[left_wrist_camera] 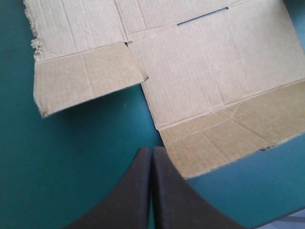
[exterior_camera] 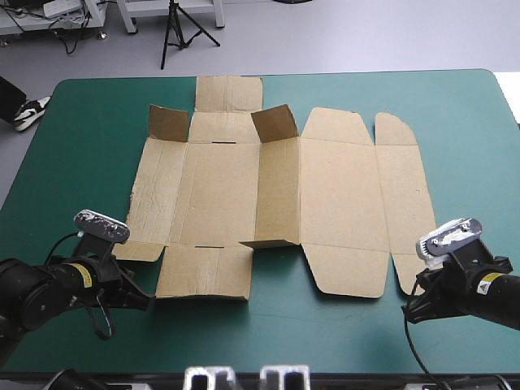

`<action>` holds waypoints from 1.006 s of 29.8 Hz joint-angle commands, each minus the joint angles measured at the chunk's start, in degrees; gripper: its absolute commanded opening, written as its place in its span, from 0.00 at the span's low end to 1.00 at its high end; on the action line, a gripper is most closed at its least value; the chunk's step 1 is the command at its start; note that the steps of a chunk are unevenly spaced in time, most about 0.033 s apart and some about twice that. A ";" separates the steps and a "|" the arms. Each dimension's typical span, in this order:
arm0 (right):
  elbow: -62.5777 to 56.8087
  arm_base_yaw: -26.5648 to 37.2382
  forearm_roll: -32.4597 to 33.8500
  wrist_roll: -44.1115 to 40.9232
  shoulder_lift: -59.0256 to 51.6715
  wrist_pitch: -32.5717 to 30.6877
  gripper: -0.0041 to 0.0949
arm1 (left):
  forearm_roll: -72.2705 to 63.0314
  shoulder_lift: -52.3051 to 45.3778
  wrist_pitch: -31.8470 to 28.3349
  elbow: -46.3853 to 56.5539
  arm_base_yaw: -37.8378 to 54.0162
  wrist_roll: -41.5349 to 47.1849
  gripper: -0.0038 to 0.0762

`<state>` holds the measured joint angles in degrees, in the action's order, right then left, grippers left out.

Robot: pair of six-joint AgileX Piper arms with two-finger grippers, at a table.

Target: Fold the box

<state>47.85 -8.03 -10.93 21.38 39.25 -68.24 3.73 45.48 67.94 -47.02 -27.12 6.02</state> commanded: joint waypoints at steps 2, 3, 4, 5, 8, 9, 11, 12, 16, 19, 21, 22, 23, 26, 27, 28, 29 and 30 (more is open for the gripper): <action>1.27 -0.06 -1.10 0.20 -0.11 2.36 0.02 | -0.12 -0.27 -1.96 -1.47 -0.47 0.61 0.04; 1.27 -0.06 -1.10 0.20 -0.11 2.36 0.02 | -0.12 -0.27 -1.96 -1.47 -0.47 0.61 0.04; 1.27 -0.06 -1.10 0.20 -0.11 2.36 0.02 | -0.12 -0.27 -1.96 -1.47 -0.47 0.61 0.04; 1.27 -0.06 -1.10 0.20 -0.11 2.36 0.02 | -0.12 -0.27 -1.96 -1.47 -0.47 0.61 0.04; 1.27 -0.06 -1.10 0.20 -0.11 2.36 0.02 | -0.12 -0.27 -1.96 -1.47 -0.47 0.61 0.04; 1.27 -0.06 -1.10 0.20 -0.11 2.36 0.02 | -0.12 -0.27 -1.96 -1.47 -0.47 0.61 0.04; 1.27 -0.06 -1.10 0.20 -0.11 2.45 0.02 | -0.12 -0.27 -2.07 -1.47 -0.47 0.61 0.04; 1.27 -0.06 -1.10 0.20 -0.11 2.45 0.02 | -0.12 -0.27 -2.08 -1.47 -0.47 0.61 0.04; 1.27 -0.06 -1.10 0.20 -0.11 2.97 0.02 | -0.26 -0.16 -3.12 -1.47 -0.47 1.46 0.04; 1.27 -0.06 -1.10 0.20 -0.11 3.40 0.02 | -0.37 1.16 -6.56 -1.47 -0.47 2.02 0.05; 1.27 -0.06 -1.10 0.20 -0.11 3.40 0.02 | -0.37 2.81 -9.34 -1.47 -0.47 2.02 0.05; 1.27 -0.06 -1.10 0.20 -0.11 3.40 0.02 | -0.37 4.04 -10.98 -1.71 -0.47 2.02 0.05; 1.27 -0.06 -1.10 0.20 -0.11 3.40 0.02 | -0.49 5.53 -12.47 -2.10 -0.47 2.02 0.05; 1.27 -0.06 -1.10 0.36 -0.11 3.40 0.02 | -2.88 11.11 -16.05 -4.99 -0.47 -0.32 0.07; 1.27 -0.06 -1.10 0.36 -0.11 3.40 0.02 | -4.09 12.33 -16.84 -5.78 -0.47 -2.16 0.07; 1.27 -0.06 -1.10 0.36 -0.11 3.40 0.02 | -6.08 14.78 -17.57 -7.68 -0.47 -4.52 0.07; 1.27 -0.06 -1.10 0.36 -0.11 3.40 0.02 | -7.27 16.48 -17.79 -9.17 -0.47 -6.96 0.07; 1.27 -0.06 -1.10 0.36 -0.11 3.40 0.02 | -8.45 18.62 -17.65 -11.22 -0.47 -8.63 0.07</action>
<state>47.85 -8.03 -10.93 21.38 39.25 -67.36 -0.67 60.15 54.13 -52.54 -27.12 2.21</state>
